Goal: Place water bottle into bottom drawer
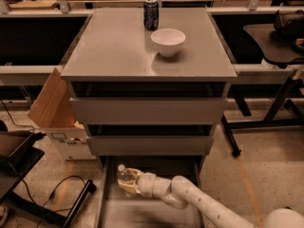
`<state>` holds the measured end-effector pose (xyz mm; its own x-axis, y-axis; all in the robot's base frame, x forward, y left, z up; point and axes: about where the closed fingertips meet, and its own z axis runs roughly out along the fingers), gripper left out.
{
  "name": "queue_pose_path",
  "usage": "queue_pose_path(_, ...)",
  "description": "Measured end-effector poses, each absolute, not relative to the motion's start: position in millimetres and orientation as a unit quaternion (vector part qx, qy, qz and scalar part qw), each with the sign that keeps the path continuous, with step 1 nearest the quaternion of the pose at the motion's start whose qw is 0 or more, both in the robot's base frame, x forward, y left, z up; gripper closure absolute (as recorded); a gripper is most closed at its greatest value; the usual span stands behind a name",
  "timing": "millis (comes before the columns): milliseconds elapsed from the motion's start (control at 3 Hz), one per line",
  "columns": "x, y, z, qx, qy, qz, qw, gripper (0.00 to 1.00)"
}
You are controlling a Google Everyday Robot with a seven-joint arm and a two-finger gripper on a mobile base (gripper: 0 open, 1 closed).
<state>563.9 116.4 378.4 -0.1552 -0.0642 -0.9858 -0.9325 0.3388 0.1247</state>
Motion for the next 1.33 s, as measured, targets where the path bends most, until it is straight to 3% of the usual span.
queue_pose_path(667, 544.8, 152.8, 260.2, -0.366, 0.602, 0.552, 0.446, 1.00)
queue_pose_path(1333, 579.2, 143.6, 226.0, -0.385, 0.563, 0.565, 0.465, 1.00)
